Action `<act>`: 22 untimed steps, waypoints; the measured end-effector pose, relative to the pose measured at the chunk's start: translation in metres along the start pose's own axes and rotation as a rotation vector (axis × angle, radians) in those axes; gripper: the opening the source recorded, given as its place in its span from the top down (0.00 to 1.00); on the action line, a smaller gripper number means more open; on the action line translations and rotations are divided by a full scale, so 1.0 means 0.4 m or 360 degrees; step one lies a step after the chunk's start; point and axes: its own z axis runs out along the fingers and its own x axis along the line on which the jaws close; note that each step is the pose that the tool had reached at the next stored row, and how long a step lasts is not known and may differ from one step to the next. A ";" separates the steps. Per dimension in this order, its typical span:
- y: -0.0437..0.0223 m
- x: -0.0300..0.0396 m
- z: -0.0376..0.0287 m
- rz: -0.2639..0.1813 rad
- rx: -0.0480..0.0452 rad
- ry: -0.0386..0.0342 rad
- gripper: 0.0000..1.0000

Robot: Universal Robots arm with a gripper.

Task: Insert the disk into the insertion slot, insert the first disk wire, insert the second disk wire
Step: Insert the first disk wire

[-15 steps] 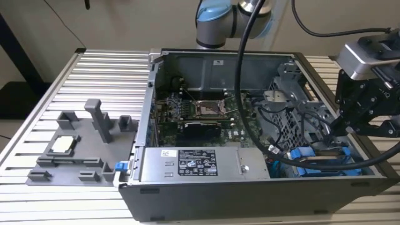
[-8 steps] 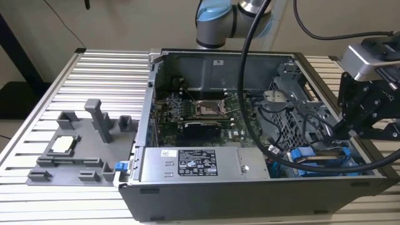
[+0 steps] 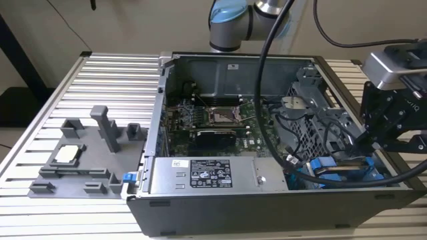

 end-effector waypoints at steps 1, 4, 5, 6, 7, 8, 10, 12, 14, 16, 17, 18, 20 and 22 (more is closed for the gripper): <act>0.000 0.000 0.004 0.0007 0.0000 0.0000 0.81; -0.001 0.001 0.012 0.0023 0.0001 0.0005 0.81; -0.002 0.001 0.014 0.0024 0.0000 0.0008 0.81; -0.003 0.001 0.016 0.0025 -0.0001 0.0011 0.81; -0.004 0.001 0.018 0.0026 -0.0002 0.0013 0.81; -0.006 0.001 0.020 0.0026 -0.0004 0.0015 0.81; -0.008 0.002 0.024 0.0028 -0.0006 0.0019 0.81; -0.009 0.002 0.029 0.0034 -0.0007 0.0022 0.81; -0.009 0.002 0.035 0.0046 -0.0007 0.0022 0.81; -0.009 0.002 0.040 0.0056 -0.0006 0.0023 0.81; -0.009 0.000 0.043 0.0058 -0.0006 0.0024 0.81; -0.009 -0.001 0.046 0.0058 -0.0006 0.0028 0.81; -0.009 -0.003 0.050 0.0059 -0.0006 0.0035 0.81; -0.009 -0.006 0.054 0.0060 -0.0006 0.0037 0.81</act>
